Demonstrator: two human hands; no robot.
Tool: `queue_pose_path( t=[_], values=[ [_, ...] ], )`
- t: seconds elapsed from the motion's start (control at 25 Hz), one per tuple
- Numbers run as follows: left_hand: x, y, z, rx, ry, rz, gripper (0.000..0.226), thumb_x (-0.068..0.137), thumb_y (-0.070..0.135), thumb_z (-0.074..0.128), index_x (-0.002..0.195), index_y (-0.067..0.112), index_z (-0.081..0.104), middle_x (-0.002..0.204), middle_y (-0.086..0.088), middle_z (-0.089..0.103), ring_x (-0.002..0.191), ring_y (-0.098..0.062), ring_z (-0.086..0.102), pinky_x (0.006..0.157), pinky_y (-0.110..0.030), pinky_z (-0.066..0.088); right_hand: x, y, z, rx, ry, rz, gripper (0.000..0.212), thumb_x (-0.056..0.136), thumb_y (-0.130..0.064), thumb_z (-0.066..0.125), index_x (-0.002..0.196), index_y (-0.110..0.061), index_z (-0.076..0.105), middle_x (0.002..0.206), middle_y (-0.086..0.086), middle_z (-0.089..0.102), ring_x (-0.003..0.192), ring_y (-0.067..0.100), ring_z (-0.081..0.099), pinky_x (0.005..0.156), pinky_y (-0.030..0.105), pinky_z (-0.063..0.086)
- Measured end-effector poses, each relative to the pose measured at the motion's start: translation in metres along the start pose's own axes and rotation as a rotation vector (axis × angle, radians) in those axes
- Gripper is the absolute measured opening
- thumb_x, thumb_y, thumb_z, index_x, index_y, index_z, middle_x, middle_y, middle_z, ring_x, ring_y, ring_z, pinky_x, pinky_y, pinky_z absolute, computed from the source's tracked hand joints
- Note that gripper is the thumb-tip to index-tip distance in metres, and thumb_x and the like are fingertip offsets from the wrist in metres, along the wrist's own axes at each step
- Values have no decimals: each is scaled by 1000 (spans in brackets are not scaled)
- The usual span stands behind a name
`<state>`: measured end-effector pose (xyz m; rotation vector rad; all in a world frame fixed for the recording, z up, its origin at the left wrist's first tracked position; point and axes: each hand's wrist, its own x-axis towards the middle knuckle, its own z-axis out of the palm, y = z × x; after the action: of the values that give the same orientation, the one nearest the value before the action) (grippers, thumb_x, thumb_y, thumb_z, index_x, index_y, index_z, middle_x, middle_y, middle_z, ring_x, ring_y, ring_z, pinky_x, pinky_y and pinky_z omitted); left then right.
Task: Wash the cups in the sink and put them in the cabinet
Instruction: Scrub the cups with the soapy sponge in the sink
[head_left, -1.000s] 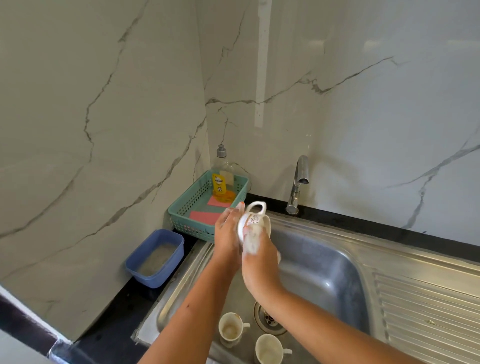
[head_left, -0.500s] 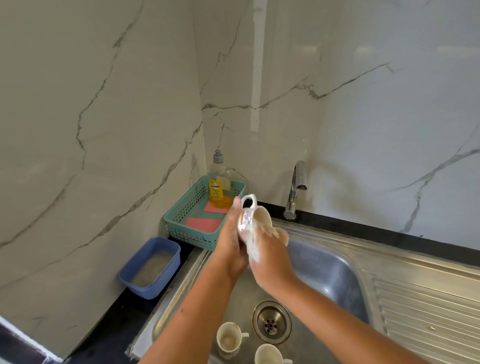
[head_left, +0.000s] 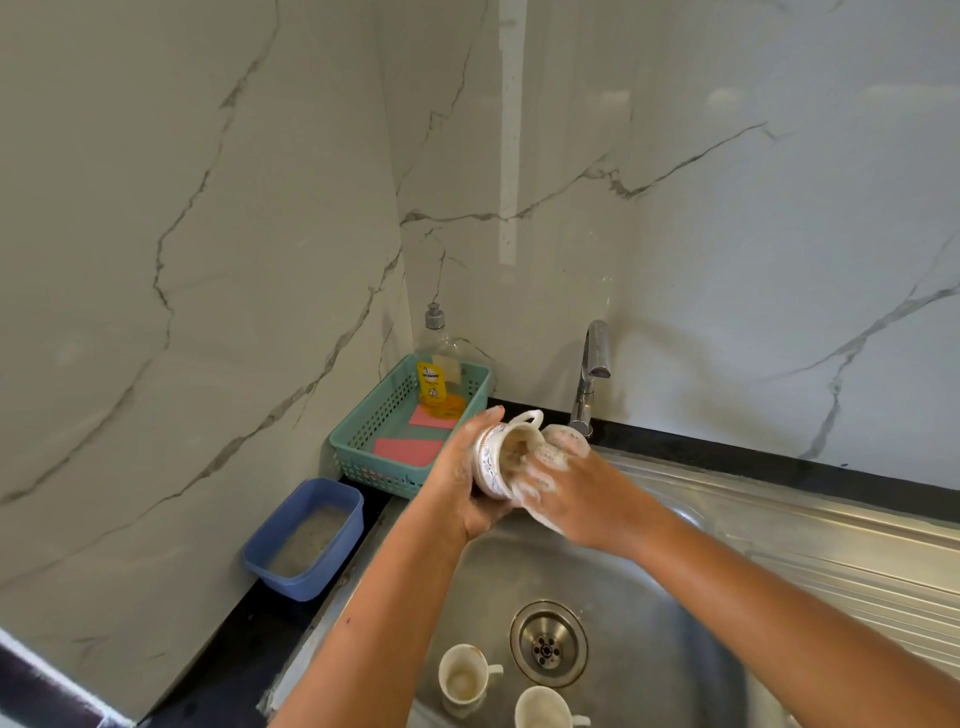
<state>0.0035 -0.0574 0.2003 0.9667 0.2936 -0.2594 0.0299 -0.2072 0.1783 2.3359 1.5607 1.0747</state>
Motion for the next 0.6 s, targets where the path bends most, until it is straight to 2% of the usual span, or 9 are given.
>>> queue_pose_path(
  t=[0.08,0.16,0.24,0.28,0.32,0.36,0.44,0.52,0.6],
  values=[
    [5,-1,-3,24,-64,98,49,80,41,67,113,4,63,105,-18,68,92,-31,67,83,-41,52,9,-17,-4,176,47,269,8,83,-10,55,85,-18,52,75,0,60,71,22,59,68,40,50],
    [5,-8,-2,59,-147,201,49,80,37,65,120,11,53,110,-14,64,97,-26,65,83,-38,52,25,-33,-16,606,158,772,26,78,2,56,88,-21,51,68,-5,52,62,17,52,64,37,47],
    [2,-21,3,81,-167,316,38,78,29,61,112,17,50,101,-8,65,88,-21,66,78,-36,52,41,-38,-28,1181,272,1295,30,87,4,49,100,-23,51,87,0,57,81,22,57,79,41,50],
    [1,-28,6,78,-141,371,34,77,28,61,108,18,50,98,-7,67,86,-20,66,79,-37,52,45,-40,-29,1341,296,1428,25,91,-1,46,102,-23,51,96,3,59,91,25,58,86,43,49],
    [-1,-33,9,57,-115,414,32,76,29,63,104,19,52,94,-6,68,86,-20,67,82,-39,52,46,-43,-29,1363,276,1464,22,93,-4,45,103,-23,50,99,4,59,96,28,59,90,44,48],
    [-1,-35,8,28,-98,435,31,75,31,66,101,18,54,90,-6,69,84,-21,67,82,-41,51,44,-46,-30,1319,243,1427,22,93,-4,45,104,-21,52,99,6,59,95,28,59,89,44,48],
    [3,-35,5,-6,-99,443,41,68,39,76,93,15,53,81,-7,65,76,-23,64,75,-40,52,38,-50,-33,1151,189,1185,22,89,3,48,103,-12,56,90,9,61,84,23,57,81,42,47],
    [5,-32,1,-14,-126,411,58,67,48,78,95,7,49,80,-11,59,77,-30,60,74,-41,50,27,-42,-29,681,145,791,15,87,-5,47,97,-12,55,81,6,62,75,23,58,69,39,45],
    [5,-32,-2,-75,-73,356,64,74,53,69,105,-1,52,89,-21,60,85,-35,61,78,-46,50,9,-19,-17,301,15,388,15,89,-21,42,98,-17,53,90,1,62,80,23,59,68,36,45]
  ],
)
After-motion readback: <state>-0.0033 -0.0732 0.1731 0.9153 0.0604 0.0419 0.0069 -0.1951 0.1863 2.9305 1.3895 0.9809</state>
